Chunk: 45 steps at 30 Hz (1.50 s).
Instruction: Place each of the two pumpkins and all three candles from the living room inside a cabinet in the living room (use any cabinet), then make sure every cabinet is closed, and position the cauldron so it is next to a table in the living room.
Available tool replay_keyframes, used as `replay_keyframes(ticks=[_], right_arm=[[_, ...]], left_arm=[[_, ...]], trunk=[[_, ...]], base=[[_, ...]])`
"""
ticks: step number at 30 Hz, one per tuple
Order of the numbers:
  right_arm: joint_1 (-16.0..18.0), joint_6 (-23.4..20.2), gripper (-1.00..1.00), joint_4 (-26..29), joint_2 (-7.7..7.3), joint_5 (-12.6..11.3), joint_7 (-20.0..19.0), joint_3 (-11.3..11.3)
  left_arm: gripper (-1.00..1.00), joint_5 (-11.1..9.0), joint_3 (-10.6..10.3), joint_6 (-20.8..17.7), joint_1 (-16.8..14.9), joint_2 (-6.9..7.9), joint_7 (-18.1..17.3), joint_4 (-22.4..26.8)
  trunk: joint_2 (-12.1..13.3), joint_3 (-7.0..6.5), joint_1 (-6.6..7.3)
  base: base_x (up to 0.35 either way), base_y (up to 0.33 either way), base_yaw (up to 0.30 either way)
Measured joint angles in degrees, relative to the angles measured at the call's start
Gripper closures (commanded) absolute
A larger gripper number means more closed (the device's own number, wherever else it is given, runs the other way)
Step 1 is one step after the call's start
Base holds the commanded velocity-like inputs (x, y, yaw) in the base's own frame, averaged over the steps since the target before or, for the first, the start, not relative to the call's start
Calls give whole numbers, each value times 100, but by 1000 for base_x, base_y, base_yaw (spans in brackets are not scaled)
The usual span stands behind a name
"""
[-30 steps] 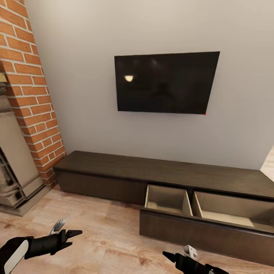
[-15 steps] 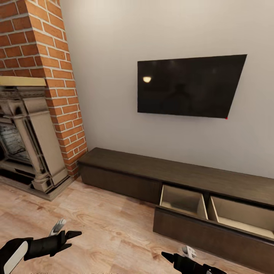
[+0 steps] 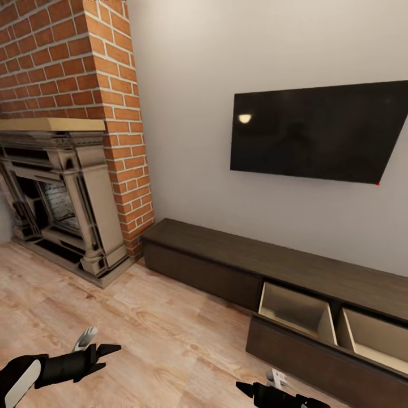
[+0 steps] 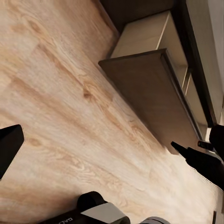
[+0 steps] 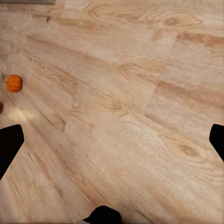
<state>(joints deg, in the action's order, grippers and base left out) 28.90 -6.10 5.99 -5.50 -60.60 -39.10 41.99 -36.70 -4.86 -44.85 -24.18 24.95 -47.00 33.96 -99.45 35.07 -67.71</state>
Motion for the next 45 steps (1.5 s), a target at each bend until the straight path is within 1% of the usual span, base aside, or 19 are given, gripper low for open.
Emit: replay_keyframes(ticks=[2,4,8,14,18,23,27,30,33,35,37,41,45], right_arm=[[0,-1,-100,0,0,5,42,0],[0,0,-100,0,0,13,114,-1],[0,81,-100,2,13,32,188,0],[-1,122,-100,0,105,92,295,0],[-1,140,-100,2,123,133,455,-1],[-2,149,-100,3,158,142,501,-1],[-2,153,-100,3,232,144,561,5],[-1,156,-100,3,257,144,713,6],[-1,252,-100,2,322,148,801,7],[-1,275,-100,1,347,152,821,5],[-1,294,-100,0,373,219,919,4],[-1,310,-100,0,440,369,1107,-3],[-2,314,-100,6,526,418,1305,1]], left_arm=[[-100,1,-4,51,0,-2,-2,0],[-100,3,-6,183,4,2,-4,-22],[-100,2,1,355,1,5,-29,-165],[-100,2,4,393,0,4,-44,-211],[-100,2,4,394,0,9,-49,-217],[-100,2,4,390,-1,14,-42,-218],[-100,2,6,395,1,25,-22,-219],[-100,3,72,397,0,29,-8,-225],[-100,7,253,421,0,28,2,-428],[-100,0,312,425,-1,31,5,-477],[-100,-5,359,429,0,34,7,-516],[-100,-7,378,430,0,34,8,-532],[-100,1,382,430,-1,28,11,-536]], trunk=[[0,0,0],[0,0,0],[0,0,2],[0,0,2],[0,0,0],[0,0,0],[0,0,1],[0,0,2],[0,0,3],[0,0,3],[0,0,3],[0,0,3],[0,0,3]], base=[[0,0,274],[0,0,274],[73,105,274],[124,257,274],[32,319,274],[5,331,274],[48,329,274],[175,294,274],[256,208,274],[294,123,274],[312,53,274],[321,42,274],[303,159,274]])
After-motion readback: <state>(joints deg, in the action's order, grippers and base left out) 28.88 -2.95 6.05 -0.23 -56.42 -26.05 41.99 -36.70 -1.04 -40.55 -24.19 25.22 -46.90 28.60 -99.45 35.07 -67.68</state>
